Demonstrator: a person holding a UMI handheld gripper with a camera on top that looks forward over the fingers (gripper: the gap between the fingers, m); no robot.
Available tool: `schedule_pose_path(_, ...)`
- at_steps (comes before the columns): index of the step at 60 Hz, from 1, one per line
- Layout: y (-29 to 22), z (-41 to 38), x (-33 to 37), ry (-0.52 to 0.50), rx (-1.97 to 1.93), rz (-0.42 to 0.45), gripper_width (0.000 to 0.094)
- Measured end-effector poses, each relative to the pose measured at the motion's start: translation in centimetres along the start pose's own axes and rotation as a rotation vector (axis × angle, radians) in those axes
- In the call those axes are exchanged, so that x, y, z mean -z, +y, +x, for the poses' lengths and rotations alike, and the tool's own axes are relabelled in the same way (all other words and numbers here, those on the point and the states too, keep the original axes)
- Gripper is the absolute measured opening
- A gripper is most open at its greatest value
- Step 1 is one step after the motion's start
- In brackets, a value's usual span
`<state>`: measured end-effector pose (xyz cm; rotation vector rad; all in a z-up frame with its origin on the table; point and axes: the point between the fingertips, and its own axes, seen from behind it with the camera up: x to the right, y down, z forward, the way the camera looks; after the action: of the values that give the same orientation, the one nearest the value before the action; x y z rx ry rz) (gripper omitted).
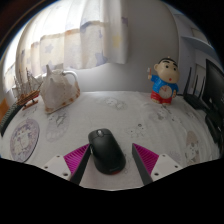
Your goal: Arrange mouse
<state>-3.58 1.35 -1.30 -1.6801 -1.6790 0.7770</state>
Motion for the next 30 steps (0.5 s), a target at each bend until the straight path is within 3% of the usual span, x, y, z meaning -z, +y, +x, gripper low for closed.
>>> schedule_pose_path(16, -1.6, 1.6, -2.5, 0.005, -0.022, 0.009, 0.0832)
schedule_pose_path(25, -1.9, 0.4, -2.9, -0.034, 0.011, 0.016, 0.0526)
schedule_pose_path(30, -1.9, 0.3, -2.9, -0.018, 0.016, 0.005, 0.0488)
